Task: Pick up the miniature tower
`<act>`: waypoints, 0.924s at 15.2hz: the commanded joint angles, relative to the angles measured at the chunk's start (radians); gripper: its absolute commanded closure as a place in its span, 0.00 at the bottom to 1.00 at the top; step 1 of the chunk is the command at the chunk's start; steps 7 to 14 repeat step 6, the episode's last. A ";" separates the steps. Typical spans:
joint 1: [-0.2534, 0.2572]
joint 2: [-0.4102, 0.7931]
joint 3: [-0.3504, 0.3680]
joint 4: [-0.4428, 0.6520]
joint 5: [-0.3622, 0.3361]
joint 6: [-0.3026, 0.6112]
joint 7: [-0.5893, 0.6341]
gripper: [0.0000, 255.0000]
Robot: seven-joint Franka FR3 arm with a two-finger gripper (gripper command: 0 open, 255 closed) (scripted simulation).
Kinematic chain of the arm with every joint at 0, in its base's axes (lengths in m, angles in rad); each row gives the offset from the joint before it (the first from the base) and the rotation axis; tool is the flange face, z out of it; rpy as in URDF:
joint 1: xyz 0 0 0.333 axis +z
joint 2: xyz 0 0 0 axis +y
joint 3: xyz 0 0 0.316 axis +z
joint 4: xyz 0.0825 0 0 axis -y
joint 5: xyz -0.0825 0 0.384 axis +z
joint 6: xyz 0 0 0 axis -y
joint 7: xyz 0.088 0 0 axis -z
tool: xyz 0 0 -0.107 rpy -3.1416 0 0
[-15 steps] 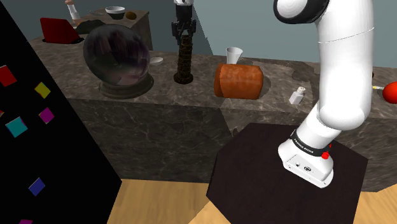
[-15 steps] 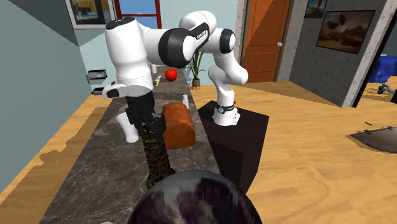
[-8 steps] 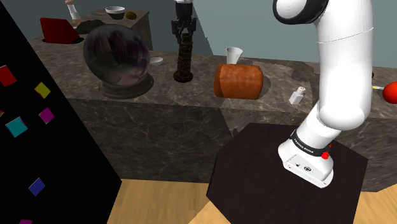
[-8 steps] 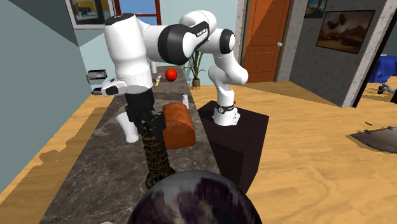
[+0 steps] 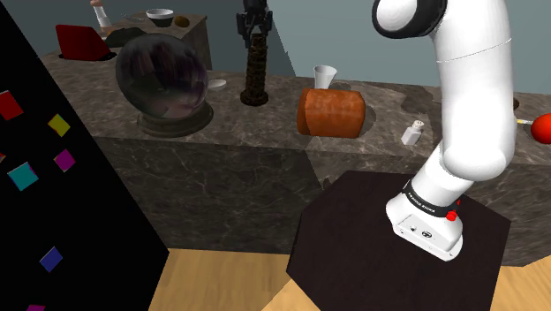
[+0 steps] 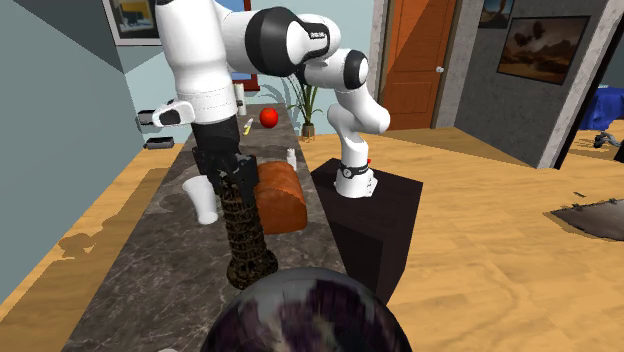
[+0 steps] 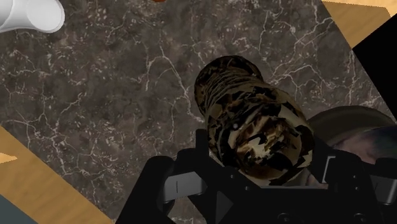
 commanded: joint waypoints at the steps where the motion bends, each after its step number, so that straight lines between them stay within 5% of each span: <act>1: -0.001 0.013 0.000 0.053 0.000 -0.038 -0.001 1.00; 4: 0.000 0.052 0.000 0.161 0.000 -0.107 0.001 1.00; 14: 0.000 0.054 0.000 0.167 -0.001 -0.111 0.002 1.00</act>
